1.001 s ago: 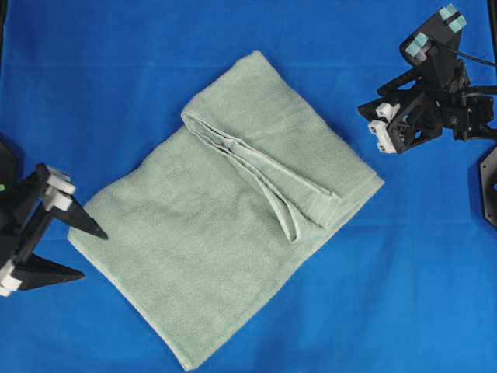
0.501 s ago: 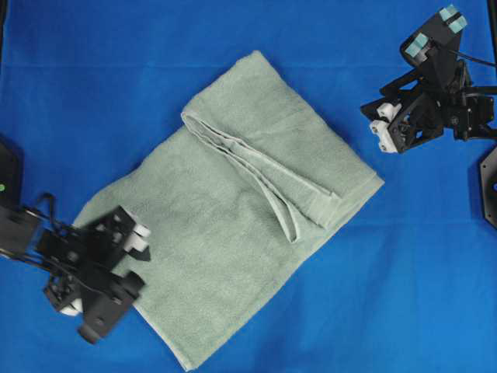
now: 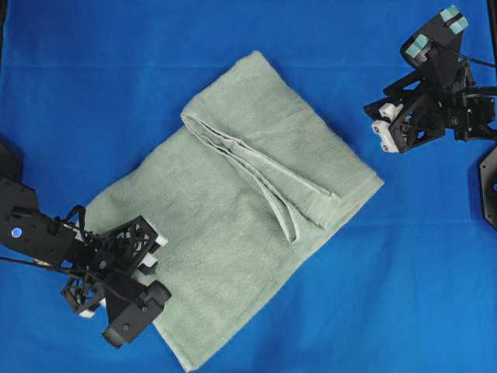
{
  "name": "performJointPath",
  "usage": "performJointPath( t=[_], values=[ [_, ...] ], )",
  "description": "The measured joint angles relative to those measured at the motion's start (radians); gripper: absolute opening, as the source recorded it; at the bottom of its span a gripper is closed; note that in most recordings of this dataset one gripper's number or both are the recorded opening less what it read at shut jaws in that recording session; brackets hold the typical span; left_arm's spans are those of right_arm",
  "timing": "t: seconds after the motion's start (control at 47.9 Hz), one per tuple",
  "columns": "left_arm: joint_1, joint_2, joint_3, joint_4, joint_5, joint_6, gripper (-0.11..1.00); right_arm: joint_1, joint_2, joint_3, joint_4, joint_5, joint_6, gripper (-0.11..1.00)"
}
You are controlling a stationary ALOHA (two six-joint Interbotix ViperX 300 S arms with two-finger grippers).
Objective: Fold a bath towel.
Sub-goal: 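Move the left gripper to grasp the lower end of the towel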
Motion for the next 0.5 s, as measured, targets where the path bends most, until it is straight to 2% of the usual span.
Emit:
performJointPath(
  t=[0.063,0.271,0.501],
  values=[
    [0.003,0.000,0.000,0.000,0.002,0.000,0.13,0.000,0.000,0.000,0.000,0.000,0.000,0.62],
    [0.003,-0.002,-0.017,0.000,0.043,-0.003,0.13,0.000,0.000,0.000,0.000,-0.002,0.000,0.62],
    [0.017,-0.095,-0.150,0.017,0.276,-0.002,0.13,0.015,0.000,0.000,0.000,0.000,0.000,0.62]
  ],
)
